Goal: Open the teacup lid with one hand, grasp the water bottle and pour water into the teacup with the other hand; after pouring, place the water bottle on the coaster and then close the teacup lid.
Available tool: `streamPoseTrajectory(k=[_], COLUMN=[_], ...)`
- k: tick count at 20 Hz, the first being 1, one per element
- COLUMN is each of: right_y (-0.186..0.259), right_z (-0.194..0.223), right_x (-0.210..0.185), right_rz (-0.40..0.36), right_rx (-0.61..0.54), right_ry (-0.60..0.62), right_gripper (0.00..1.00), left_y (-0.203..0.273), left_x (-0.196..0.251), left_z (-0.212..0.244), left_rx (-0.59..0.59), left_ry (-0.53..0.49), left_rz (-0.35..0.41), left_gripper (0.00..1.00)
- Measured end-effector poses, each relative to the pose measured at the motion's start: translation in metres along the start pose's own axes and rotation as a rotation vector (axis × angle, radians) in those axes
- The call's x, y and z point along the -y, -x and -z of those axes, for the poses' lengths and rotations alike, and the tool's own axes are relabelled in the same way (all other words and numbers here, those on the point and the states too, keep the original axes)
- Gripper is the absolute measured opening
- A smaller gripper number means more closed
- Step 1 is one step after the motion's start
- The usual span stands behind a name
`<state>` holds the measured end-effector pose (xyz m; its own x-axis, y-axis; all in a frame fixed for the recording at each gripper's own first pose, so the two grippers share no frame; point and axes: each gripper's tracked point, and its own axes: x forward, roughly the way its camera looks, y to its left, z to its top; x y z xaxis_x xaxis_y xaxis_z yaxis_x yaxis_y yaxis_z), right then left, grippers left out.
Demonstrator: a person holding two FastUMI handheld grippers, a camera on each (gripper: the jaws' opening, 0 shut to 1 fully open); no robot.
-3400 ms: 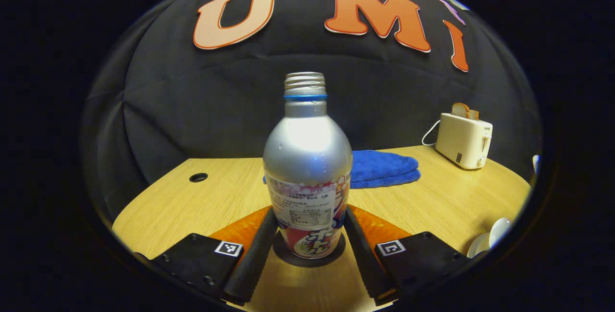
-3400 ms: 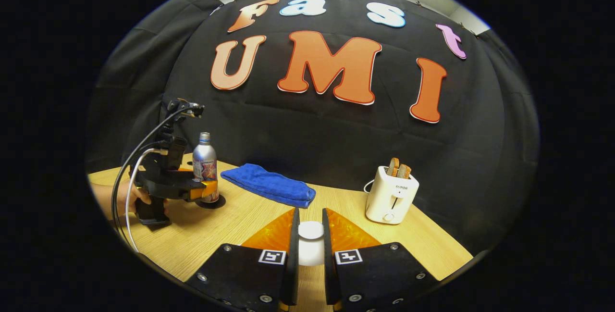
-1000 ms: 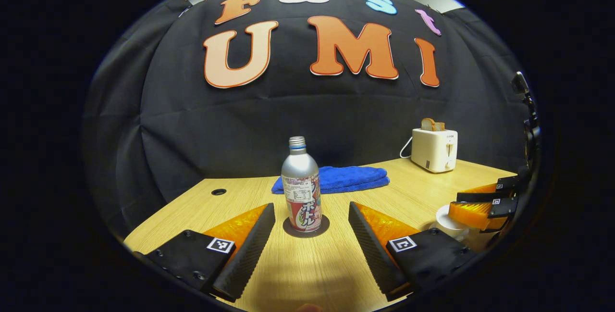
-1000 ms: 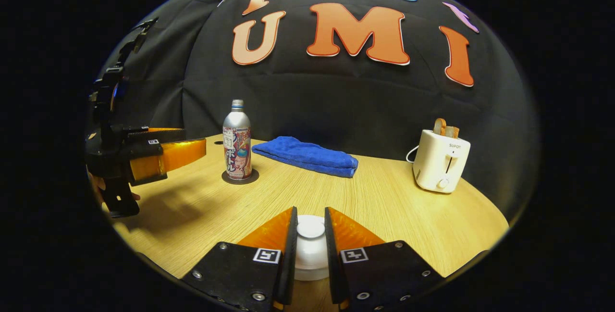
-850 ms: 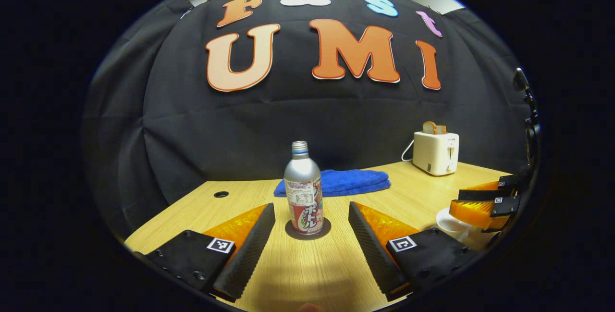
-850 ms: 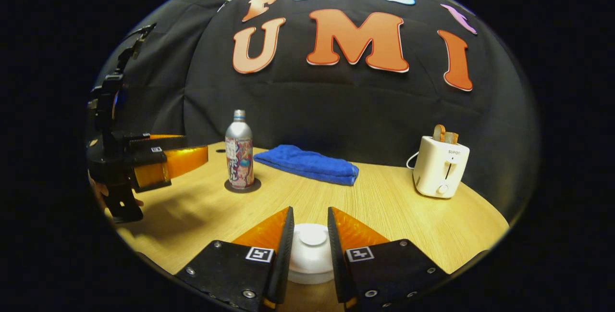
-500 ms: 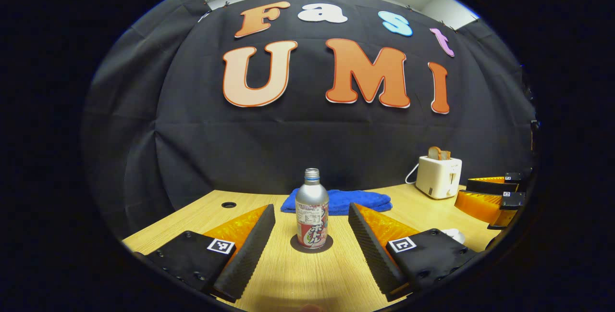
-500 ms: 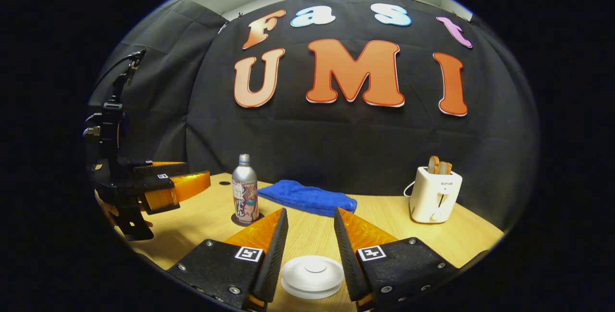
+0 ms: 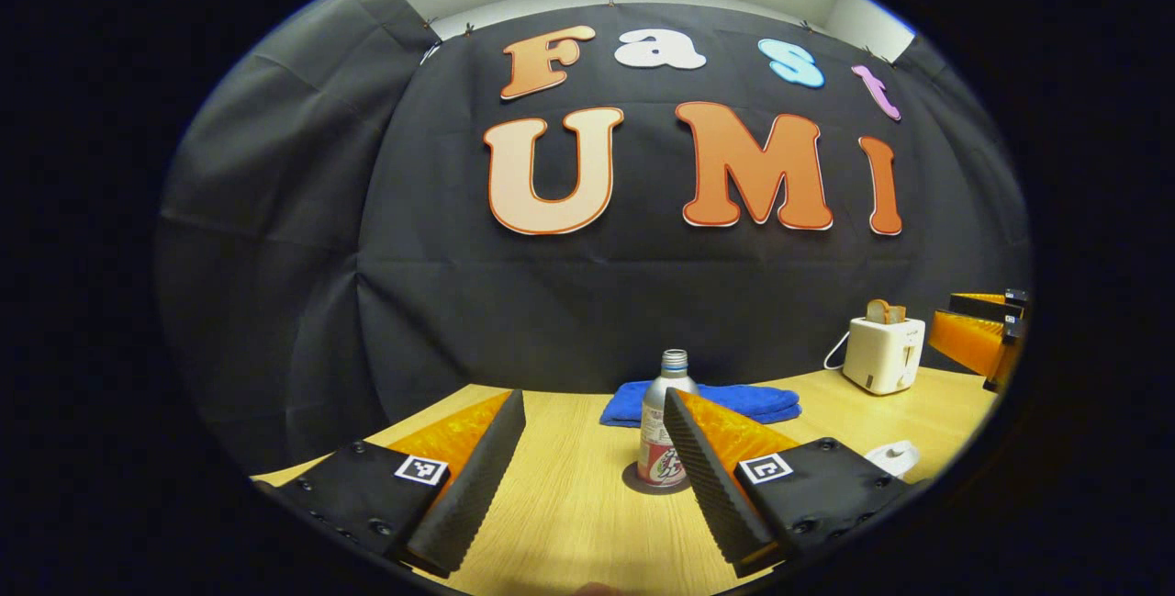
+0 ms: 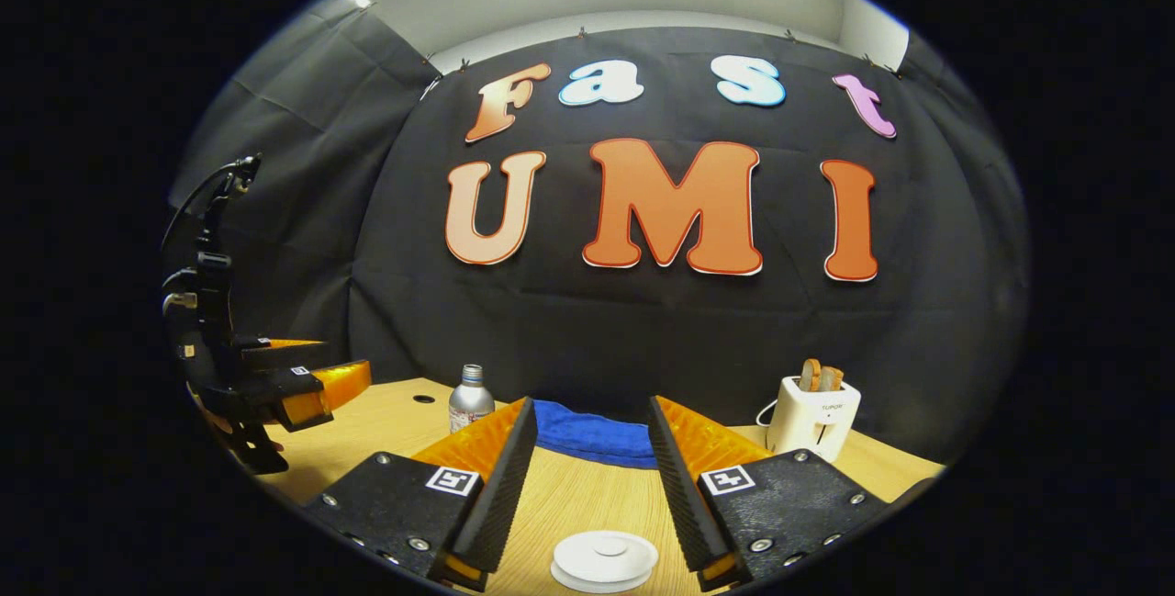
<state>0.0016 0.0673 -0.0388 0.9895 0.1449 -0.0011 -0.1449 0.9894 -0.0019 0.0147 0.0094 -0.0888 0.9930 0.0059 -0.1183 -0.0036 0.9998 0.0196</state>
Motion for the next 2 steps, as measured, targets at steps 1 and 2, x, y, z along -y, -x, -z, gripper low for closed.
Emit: streamPoseTrajectory(k=[1,2], right_y=[-0.0002,-0.0009], right_z=[0.0022,0.0047], right_x=[-0.0013,-0.0037], right_rz=[0.001,-0.002], right_rx=[-0.005,-0.011], right_ry=[0.004,0.002], right_gripper=[0.74,0.74], left_y=[0.002,0.0054], left_x=[-0.0015,-0.0023], left_z=[-0.0015,-0.002], left_rx=[0.003,0.006], left_ry=[0.0,-0.001], left_rz=[-0.002,-0.004], left_gripper=[0.95,0.95])
